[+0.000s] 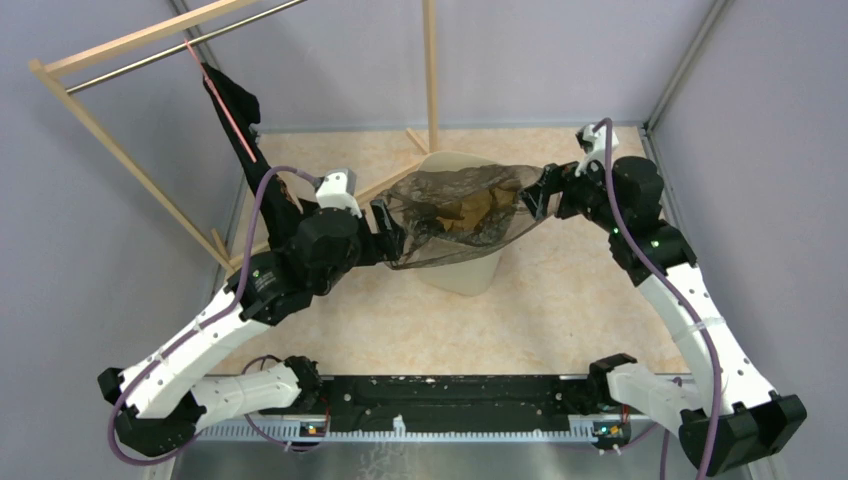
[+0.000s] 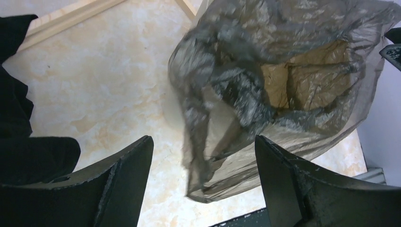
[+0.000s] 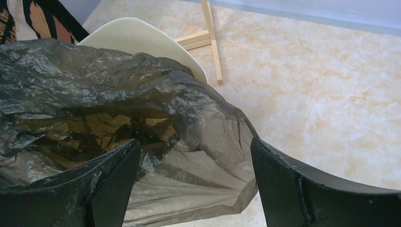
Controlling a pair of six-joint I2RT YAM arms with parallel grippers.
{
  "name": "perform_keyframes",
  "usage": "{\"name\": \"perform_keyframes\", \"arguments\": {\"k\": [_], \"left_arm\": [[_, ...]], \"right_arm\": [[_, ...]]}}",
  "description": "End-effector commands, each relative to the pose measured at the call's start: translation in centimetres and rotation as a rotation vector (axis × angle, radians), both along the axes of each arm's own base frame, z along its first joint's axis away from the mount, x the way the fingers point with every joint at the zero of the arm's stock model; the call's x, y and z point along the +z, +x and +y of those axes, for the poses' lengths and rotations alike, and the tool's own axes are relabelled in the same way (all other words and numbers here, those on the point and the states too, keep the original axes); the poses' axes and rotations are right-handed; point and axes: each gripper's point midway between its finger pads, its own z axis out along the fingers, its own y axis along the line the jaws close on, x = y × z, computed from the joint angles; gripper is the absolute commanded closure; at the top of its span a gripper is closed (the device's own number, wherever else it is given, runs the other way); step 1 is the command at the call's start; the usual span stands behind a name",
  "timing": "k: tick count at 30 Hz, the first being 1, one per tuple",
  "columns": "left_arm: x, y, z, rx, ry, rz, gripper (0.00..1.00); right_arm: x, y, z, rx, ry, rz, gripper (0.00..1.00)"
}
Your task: Put the trash bags into the trash bin
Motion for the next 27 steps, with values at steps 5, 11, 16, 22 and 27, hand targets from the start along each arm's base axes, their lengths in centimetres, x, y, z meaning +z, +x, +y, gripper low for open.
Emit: {"name": "perform_keyframes", "arguments": {"k": [5,11,16,22,27], "left_arm": [[1.8,1.8,0.9,0.065,0.075,-0.019,0.17],[1.1,4.3,2.2,0.098,0.103,-0.001,0.34],[0.5,6.2,1.6,0.081,0.136,0.039,0.43],[1.1,7.3,1.6,0.076,0.116,0.034,0.48],[0.9,8.0,1.7,0.07,0.122,0.051,0.54]], "right_arm": [[5.9,1.5,1.4,0.151,-0.118,-0.26,0.15],[5.9,2.7,1.6,0.177,-0.202,-0.31,0.19],[3.9,2.9,3.2,0.285,-0.364,-0.371,0.25],[3.1,2.6,4.8,0.388,-0.44,-0.455,0.22],[2.4,3.7,6.2,0.437,-0.49,-0.465,0.2]]}}
